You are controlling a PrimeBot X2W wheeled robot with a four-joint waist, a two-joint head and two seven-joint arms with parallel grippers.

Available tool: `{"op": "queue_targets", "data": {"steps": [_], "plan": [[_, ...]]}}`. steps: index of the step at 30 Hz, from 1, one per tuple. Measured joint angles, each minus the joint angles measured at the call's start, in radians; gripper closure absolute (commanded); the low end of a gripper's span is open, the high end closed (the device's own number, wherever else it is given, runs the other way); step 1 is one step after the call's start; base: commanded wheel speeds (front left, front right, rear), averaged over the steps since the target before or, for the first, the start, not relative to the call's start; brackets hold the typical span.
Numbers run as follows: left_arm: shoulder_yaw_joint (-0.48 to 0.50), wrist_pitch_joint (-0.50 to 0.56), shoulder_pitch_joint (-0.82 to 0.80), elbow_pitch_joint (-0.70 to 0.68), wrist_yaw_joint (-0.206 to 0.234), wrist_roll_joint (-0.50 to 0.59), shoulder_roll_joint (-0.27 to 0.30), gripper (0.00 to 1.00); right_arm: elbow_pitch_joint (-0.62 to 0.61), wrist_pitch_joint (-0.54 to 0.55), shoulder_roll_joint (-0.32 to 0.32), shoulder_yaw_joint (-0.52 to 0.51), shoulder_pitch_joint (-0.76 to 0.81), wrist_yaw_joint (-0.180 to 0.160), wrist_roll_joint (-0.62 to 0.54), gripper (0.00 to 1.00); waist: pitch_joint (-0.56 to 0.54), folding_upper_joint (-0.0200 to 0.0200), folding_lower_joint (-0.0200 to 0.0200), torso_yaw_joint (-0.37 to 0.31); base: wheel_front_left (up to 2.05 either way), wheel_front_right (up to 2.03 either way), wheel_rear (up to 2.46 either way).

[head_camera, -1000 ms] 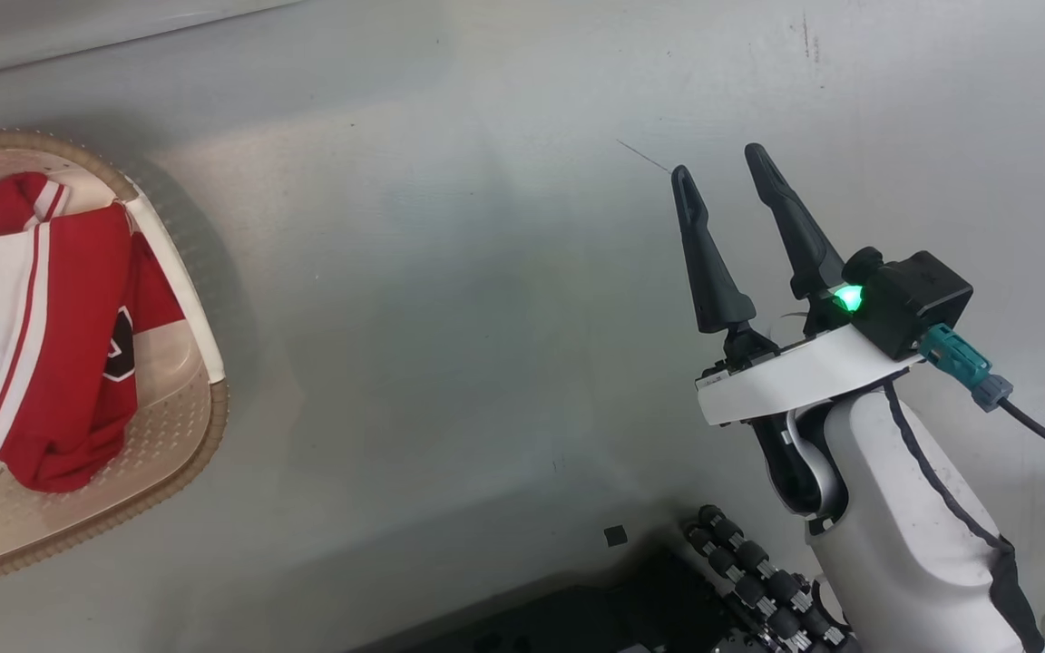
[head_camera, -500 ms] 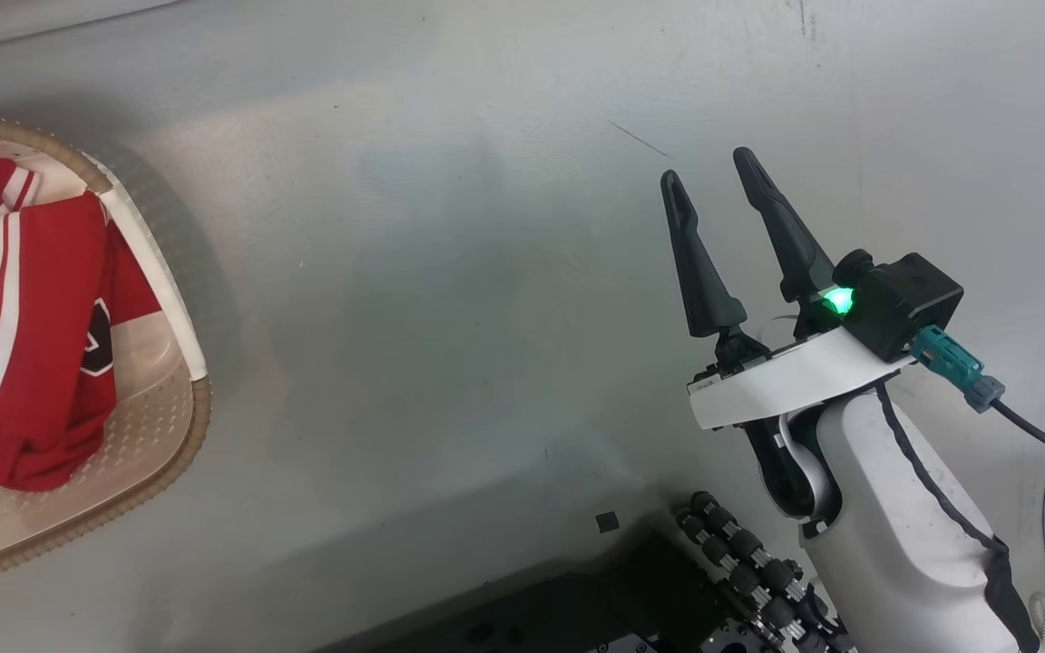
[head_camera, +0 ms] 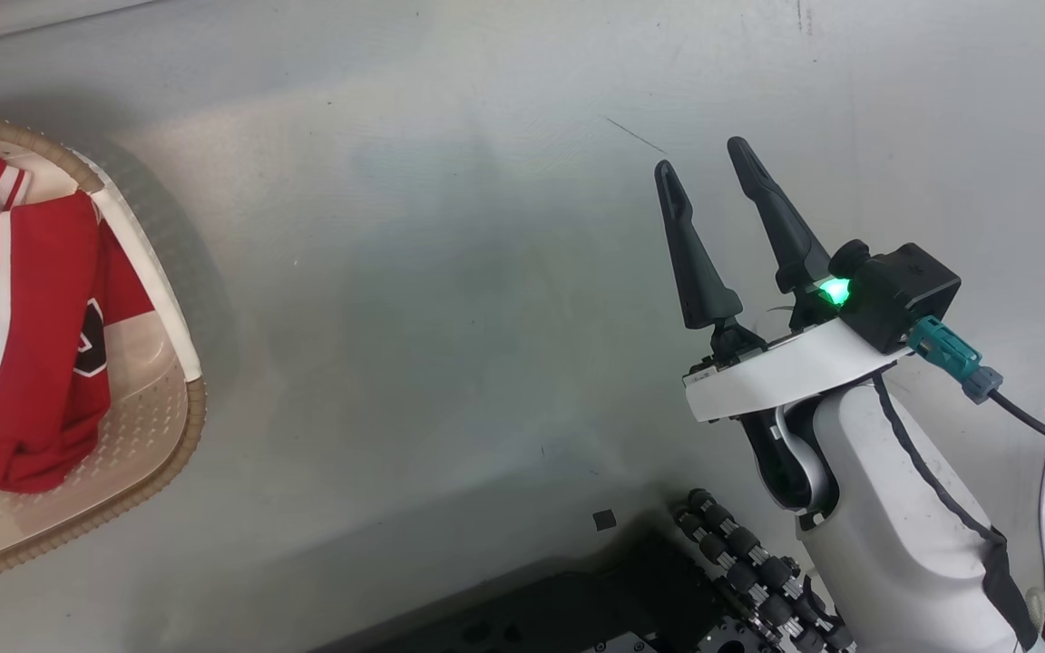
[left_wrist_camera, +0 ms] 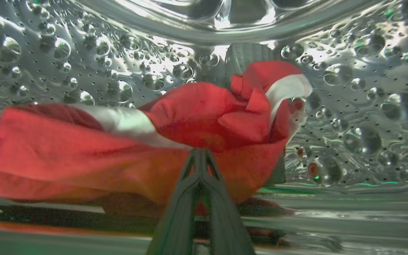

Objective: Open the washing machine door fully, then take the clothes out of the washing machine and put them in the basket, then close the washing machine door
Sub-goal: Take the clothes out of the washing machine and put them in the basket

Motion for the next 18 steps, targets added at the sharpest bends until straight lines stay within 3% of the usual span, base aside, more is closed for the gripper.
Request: {"op": "queue_targets", "data": {"steps": [9,18], "plan": [[-0.026,-0.128,0.004,-0.003,-0.044,-0.024,-0.054,1.0,0.017,0.0,0.0,-0.038,-0.019,-0.014,-0.008,0.0,-0.028,0.0,-0.0001,0.013,0.0,0.0,0.0],[-0.027,-0.245,0.077,0.034,-0.059,-0.053,-0.125,1.0,0.05,0.0,0.0,-0.083,-0.02,-0.014,-0.055,0.0,-0.086,0.0,-0.0001,0.053,0.0,0.0,0.0]]}}
